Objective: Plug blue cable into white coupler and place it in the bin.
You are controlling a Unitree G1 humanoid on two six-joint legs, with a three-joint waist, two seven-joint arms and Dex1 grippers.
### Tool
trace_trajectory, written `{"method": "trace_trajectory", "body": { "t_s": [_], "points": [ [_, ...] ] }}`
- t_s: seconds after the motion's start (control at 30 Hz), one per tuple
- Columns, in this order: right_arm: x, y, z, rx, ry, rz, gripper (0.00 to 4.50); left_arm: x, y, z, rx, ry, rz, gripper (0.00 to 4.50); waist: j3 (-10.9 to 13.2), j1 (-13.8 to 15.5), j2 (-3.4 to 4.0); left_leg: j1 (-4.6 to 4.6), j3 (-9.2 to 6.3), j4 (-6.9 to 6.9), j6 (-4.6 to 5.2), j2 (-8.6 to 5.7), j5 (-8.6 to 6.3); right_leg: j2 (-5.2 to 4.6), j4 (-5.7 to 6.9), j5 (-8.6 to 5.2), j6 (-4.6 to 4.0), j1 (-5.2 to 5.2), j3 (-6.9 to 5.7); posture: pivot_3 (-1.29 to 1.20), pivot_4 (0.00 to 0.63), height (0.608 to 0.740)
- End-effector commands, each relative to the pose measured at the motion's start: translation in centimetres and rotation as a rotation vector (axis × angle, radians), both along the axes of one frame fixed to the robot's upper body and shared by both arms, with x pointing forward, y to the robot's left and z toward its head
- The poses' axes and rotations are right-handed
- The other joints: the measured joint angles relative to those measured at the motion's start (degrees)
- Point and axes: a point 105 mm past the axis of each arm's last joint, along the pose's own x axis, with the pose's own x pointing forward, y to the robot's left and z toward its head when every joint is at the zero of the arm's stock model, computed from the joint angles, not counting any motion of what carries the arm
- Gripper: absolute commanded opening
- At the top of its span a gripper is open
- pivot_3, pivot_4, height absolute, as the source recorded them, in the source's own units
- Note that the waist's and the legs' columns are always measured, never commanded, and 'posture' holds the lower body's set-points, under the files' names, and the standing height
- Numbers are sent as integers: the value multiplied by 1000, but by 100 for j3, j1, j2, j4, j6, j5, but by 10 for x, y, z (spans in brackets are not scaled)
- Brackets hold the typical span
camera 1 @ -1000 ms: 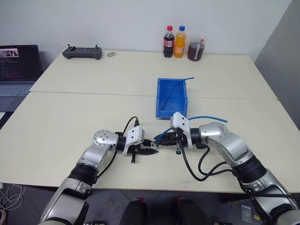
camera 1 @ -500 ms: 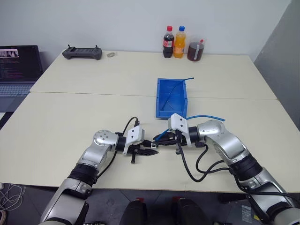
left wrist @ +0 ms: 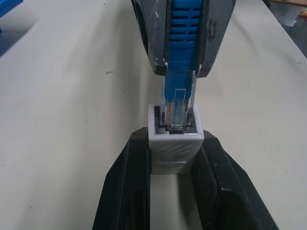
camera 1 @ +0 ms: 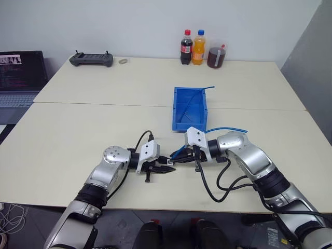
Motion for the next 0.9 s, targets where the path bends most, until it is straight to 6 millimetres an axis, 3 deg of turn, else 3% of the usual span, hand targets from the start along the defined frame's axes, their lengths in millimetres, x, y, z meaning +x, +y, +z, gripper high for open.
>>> {"method": "trace_trajectory", "body": {
  "t_s": [0.03, 0.3, 0.67, 0.73, 0.9],
  "points": [
    [-4, 12, -13, -19, 63, -17, 112, -3, -6, 5, -28, -13, -7, 801, -4, -10, 0, 4, 2, 0, 0, 0, 0, 0, 3, 0, 0, 2, 1, 0, 150, 740],
    [-11, 24, -26, -10, 94, -17, 112, -8, -2, 4, -19, -8, -3, 801, -6, -104, -1, 28, 10, -1, -1, 0, 0, 0, 40, -10, -15, 6, 8, 0, 150, 740],
    [-12, 13, -69, -100, 147, -52, 112, -10, 1, 6, -12, -15, 5, 801, -45, -142, -5, 46, 17, -3, -1, 3, 0, 3, 62, -17, -25, 8, 12, 0, 150, 740],
    [-7, 14, -62, -62, 154, -76, 112, -10, 3, 6, -6, -23, 13, 801, -53, -148, -5, 49, 17, -4, -1, 4, 0, 5, 69, -21, -30, 8, 13, 0, 150, 740],
    [11, 13, -4, 160, 194, -203, 112, -6, 5, 25, -62, -69, 116, 801, -54, -156, -5, 47, 14, -4, -1, 9, 0, 7, 81, -26, -39, 3, 12, 0, 150, 740]
  ]
}}
